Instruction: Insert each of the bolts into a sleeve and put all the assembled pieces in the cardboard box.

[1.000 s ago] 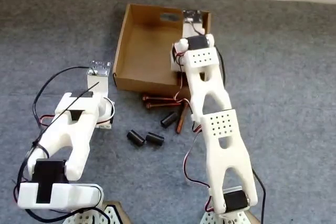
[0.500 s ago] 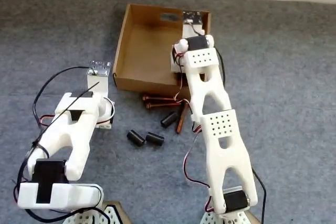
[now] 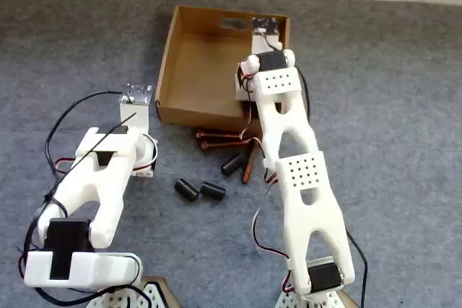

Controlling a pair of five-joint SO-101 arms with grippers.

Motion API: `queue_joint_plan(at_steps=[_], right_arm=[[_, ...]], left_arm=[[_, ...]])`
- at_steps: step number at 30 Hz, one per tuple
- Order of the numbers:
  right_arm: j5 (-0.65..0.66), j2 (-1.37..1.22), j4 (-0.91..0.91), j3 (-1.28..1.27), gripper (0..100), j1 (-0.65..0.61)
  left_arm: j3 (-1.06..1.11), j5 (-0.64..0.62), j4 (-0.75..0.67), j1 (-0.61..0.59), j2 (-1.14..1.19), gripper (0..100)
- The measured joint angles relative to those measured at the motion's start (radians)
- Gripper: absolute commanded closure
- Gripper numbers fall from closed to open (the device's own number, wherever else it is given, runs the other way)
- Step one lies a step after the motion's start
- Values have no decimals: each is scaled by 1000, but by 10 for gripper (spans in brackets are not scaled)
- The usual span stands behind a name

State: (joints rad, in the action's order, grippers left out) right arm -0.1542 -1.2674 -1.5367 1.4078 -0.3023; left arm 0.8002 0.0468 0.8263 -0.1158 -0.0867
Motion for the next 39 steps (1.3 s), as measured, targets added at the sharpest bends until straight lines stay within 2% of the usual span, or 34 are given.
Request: queue_joint_plan(at_steps=[4,13,20,31,39], right_arm=[[0,0,0,0,789,-6],[0,-15,-63,178,838,-5],[0,14,-147,241,975,0],[0,272,-160,244,884,118],[2,206,-195,252,878,161]], left_arm=[[0,0,0,0,0,970],[0,0,0,0,0,970],[0,0,0,0,0,970],[0,0,0,0,0,970],[0,0,0,0,0,970]])
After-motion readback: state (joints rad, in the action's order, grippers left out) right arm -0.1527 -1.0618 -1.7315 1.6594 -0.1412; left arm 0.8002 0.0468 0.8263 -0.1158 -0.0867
